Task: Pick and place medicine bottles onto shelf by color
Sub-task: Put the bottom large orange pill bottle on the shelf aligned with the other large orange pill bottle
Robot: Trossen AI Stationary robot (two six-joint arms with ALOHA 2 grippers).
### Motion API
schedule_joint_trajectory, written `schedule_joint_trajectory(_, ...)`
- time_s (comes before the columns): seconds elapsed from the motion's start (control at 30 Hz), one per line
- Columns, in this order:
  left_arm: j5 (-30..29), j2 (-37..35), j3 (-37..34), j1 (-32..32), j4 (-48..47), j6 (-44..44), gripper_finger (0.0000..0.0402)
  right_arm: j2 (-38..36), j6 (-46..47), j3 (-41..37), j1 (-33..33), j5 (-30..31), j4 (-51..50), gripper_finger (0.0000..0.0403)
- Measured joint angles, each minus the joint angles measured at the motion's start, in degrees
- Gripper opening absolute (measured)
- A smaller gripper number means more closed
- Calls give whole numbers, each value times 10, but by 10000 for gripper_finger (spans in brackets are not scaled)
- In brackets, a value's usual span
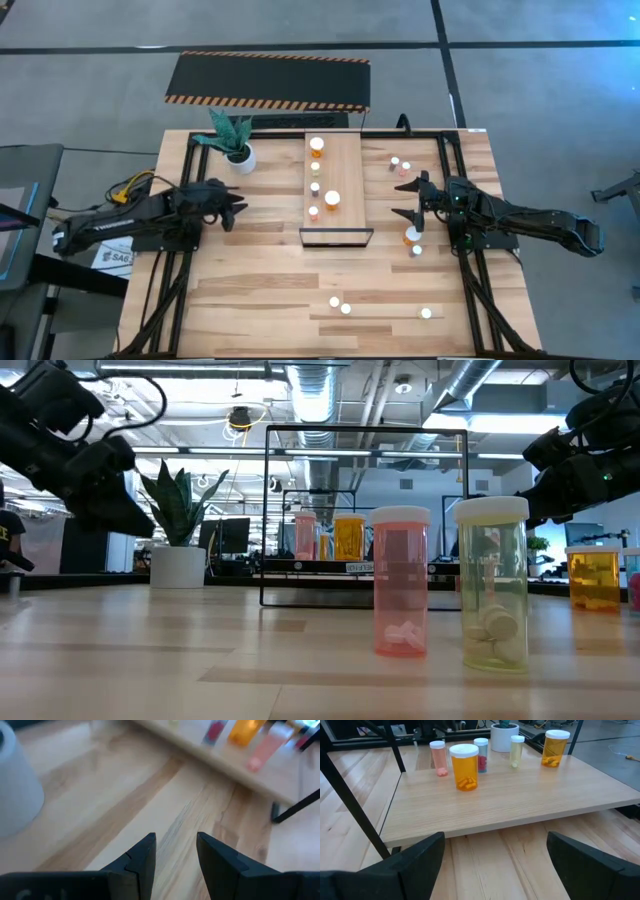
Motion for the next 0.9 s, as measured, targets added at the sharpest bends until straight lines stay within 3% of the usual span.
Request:
schedule_joint_trajectory(0.47, 0, -115, 0, 0, 1, 0, 128, 0, 0, 0, 0, 0, 1, 374)
schedule_joint_trajectory(0.9, 0, -140, 0, 0, 1, 0, 128, 0, 0, 0, 0, 0, 1, 374)
